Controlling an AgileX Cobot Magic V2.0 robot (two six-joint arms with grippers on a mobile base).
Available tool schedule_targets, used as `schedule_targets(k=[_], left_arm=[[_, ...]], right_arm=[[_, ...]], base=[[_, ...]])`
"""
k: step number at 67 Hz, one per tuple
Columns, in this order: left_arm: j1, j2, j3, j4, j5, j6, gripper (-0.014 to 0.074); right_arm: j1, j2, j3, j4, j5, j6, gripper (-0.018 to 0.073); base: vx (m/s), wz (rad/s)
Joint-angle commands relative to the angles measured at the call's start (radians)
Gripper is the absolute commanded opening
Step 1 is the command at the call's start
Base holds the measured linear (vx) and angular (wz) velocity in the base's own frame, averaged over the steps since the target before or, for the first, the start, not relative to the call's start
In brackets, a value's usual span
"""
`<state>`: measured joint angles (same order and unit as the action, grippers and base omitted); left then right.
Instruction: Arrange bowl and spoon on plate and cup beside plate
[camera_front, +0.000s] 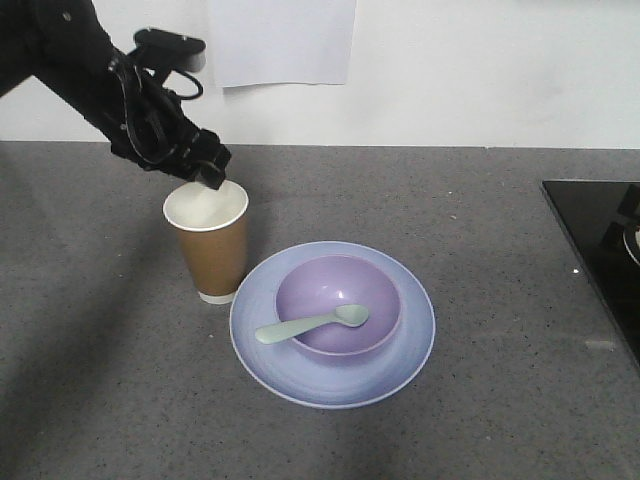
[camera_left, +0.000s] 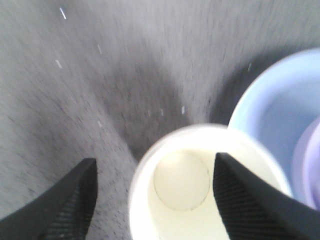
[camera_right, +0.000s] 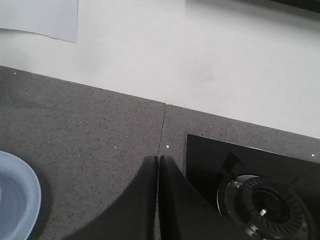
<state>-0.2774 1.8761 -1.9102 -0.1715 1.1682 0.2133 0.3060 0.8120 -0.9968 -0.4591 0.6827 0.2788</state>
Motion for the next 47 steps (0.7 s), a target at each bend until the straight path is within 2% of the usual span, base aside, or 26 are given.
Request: schedule_targets(k=[1, 4, 9, 22, 47], left_arm=[[-0.006, -0.100, -0.074, 0.004, -0.055, -0.016, 0.0468], [-0.006, -0.114, -0.087, 0.019, -0.061, -0.016, 0.0448], [-0.006, -0.143, -0.109, 0.052, -0.070, -0.015, 0.0367], [-0.006, -0.217, -0.116, 0.106, -0.128, -0.015, -0.0009], [-0.006, -0.258, -0.116, 0.104, -0.132, -0.023, -0.0008]], right_arm=[[0.001, -0.004, -0.023, -0.028, -0.061, -0.008, -0.0006], [0.001, -0.004, -0.023, -0.028, -0.061, -0.008, -0.0006], [0.001, -0.004, -0.023, -0.028, -0.061, -0.008, -0.0006], [0.001, -0.004, -0.023, -0.030, -0.082, -0.008, -0.0006], [0.001, -0.004, -0.023, -0.037, -0.216, -0.008, -0.0006]], base=[[0.00, 0.00], [0.00, 0.00], [0.00, 0.00], [0.00, 0.00], [0.00, 0.00]])
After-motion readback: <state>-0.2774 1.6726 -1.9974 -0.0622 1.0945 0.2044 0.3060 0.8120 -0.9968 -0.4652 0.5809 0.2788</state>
